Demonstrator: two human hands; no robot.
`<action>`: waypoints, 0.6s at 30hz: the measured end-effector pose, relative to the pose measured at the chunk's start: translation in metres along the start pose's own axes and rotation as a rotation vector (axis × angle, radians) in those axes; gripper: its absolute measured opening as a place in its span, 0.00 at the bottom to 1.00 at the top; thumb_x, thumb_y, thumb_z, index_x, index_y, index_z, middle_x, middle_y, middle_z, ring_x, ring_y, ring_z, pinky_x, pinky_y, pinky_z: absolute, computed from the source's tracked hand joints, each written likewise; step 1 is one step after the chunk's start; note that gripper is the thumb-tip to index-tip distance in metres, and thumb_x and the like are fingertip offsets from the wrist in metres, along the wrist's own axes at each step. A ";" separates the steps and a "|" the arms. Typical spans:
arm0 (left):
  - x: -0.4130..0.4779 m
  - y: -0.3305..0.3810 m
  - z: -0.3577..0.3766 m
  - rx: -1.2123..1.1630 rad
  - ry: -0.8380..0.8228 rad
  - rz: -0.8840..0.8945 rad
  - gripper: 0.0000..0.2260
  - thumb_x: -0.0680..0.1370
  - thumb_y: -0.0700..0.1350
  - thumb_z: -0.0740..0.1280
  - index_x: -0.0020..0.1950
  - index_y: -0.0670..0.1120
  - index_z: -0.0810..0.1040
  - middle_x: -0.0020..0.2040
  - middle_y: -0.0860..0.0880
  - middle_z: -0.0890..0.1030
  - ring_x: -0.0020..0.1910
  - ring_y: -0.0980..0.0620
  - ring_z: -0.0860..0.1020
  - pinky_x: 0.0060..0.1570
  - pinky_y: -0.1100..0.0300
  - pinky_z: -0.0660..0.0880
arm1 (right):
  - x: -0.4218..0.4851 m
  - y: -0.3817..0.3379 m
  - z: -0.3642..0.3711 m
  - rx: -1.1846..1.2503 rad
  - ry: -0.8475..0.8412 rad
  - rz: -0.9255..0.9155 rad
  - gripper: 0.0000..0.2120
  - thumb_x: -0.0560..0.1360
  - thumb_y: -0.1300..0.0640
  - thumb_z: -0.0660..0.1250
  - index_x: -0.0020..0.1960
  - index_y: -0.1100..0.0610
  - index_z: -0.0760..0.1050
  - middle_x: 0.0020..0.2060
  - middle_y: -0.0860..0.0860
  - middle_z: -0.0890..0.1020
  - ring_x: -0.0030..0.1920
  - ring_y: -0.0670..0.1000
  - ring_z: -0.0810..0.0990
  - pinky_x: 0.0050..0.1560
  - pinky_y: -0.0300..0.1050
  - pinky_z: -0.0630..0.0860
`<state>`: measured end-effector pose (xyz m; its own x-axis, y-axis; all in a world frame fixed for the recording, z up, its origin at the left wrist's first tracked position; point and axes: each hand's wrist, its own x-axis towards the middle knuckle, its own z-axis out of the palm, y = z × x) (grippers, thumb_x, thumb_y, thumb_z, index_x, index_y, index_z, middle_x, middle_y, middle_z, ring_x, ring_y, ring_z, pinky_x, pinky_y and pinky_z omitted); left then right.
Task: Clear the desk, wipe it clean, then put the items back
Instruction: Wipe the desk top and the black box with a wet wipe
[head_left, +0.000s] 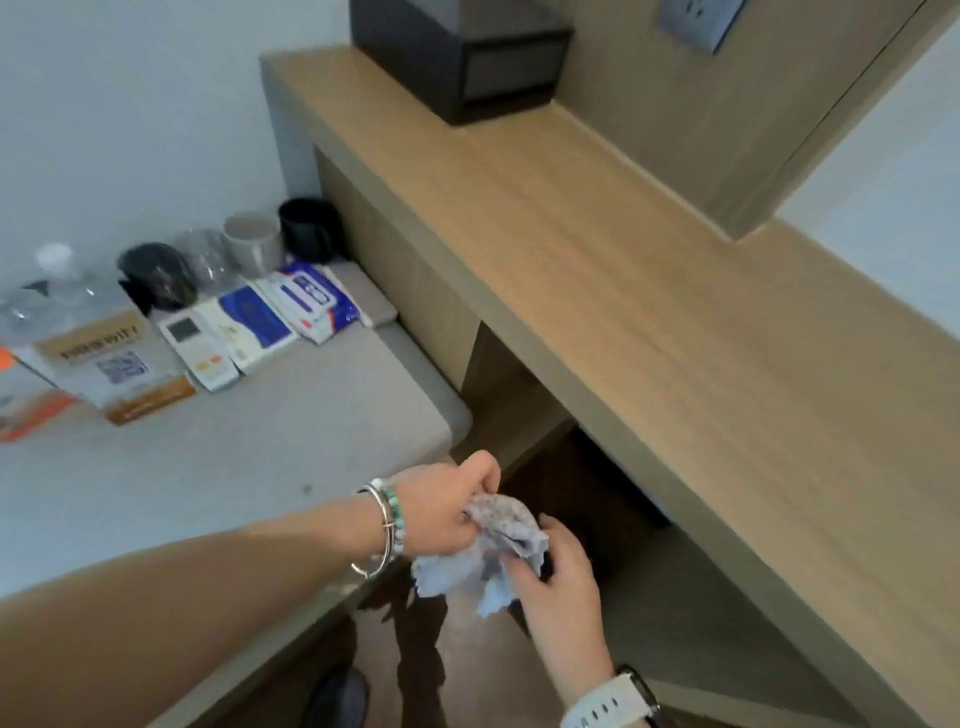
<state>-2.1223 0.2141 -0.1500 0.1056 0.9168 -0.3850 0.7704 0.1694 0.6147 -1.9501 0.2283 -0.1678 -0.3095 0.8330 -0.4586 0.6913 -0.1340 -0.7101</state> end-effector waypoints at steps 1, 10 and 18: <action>-0.007 0.015 -0.019 -0.048 0.030 0.024 0.12 0.75 0.43 0.64 0.51 0.51 0.62 0.39 0.51 0.78 0.38 0.51 0.75 0.41 0.55 0.72 | -0.010 -0.018 -0.016 0.072 0.024 -0.027 0.03 0.74 0.51 0.68 0.48 0.47 0.76 0.52 0.45 0.79 0.52 0.43 0.77 0.56 0.44 0.75; 0.011 0.118 -0.117 -0.517 0.401 0.046 0.16 0.73 0.43 0.70 0.57 0.53 0.68 0.49 0.56 0.78 0.45 0.58 0.78 0.46 0.61 0.76 | -0.022 -0.126 -0.154 0.390 0.395 -0.201 0.09 0.75 0.62 0.66 0.55 0.56 0.72 0.40 0.53 0.77 0.36 0.49 0.77 0.34 0.39 0.71; 0.043 0.097 -0.149 -0.118 0.413 -0.092 0.19 0.77 0.45 0.65 0.67 0.50 0.67 0.63 0.52 0.73 0.50 0.56 0.72 0.50 0.64 0.69 | 0.039 -0.114 -0.175 -0.583 0.520 -0.107 0.29 0.79 0.43 0.55 0.76 0.43 0.47 0.77 0.50 0.46 0.76 0.57 0.50 0.72 0.58 0.52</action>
<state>-2.1368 0.3240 -0.0051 -0.2389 0.9596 -0.1484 0.6854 0.2749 0.6743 -1.9263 0.3702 -0.0112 -0.1480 0.9890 0.0073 0.9504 0.1443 -0.2755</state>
